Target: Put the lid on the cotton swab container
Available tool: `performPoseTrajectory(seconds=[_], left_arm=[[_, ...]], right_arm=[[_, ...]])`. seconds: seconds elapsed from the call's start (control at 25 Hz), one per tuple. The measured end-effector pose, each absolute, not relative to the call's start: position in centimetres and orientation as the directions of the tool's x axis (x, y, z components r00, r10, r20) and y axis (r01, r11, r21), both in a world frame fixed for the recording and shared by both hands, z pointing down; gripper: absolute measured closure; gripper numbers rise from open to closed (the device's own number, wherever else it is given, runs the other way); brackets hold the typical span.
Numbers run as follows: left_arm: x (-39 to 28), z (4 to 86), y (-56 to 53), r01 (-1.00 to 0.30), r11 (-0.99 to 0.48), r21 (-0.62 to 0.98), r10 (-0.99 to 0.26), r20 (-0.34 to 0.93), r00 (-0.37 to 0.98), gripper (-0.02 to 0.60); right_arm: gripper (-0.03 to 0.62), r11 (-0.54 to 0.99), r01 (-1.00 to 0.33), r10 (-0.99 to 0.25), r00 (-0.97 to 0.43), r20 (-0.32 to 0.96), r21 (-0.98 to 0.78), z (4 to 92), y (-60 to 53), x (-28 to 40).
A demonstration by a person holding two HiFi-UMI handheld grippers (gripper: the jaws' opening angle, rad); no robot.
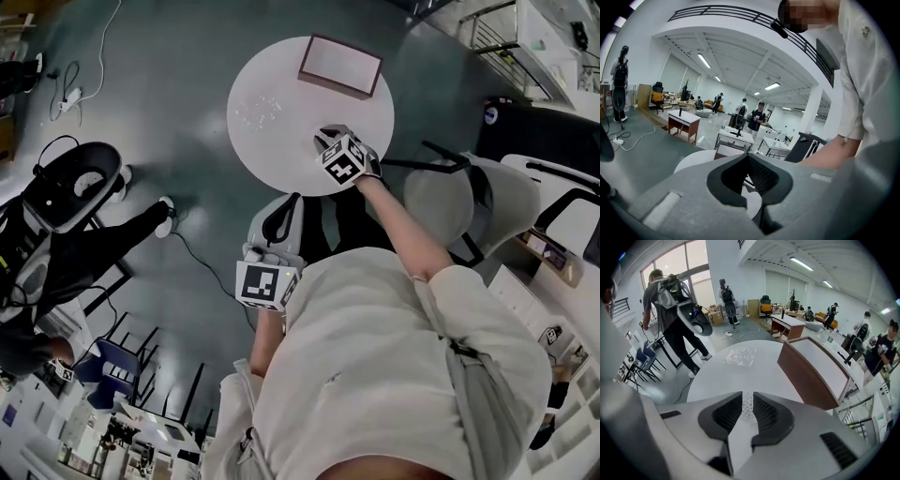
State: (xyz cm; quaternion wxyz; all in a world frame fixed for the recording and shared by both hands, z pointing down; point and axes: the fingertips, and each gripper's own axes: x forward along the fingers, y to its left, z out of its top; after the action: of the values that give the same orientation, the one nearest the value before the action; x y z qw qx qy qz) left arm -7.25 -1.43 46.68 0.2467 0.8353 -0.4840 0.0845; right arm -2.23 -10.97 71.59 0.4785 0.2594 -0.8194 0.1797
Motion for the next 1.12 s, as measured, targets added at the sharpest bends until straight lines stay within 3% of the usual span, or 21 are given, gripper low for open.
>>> performPoseTrajectory(seconds=[1.12], left_arm=[[-7.60, 47.17, -1.35, -0.848, -0.408, 0.338, -0.763, 0.383, 0.521, 0.577]], right_arm=[[0.512, 0.819, -0.573, -0.310, -0.399, 0.863, 0.029, 71.64, -11.49, -2.66]])
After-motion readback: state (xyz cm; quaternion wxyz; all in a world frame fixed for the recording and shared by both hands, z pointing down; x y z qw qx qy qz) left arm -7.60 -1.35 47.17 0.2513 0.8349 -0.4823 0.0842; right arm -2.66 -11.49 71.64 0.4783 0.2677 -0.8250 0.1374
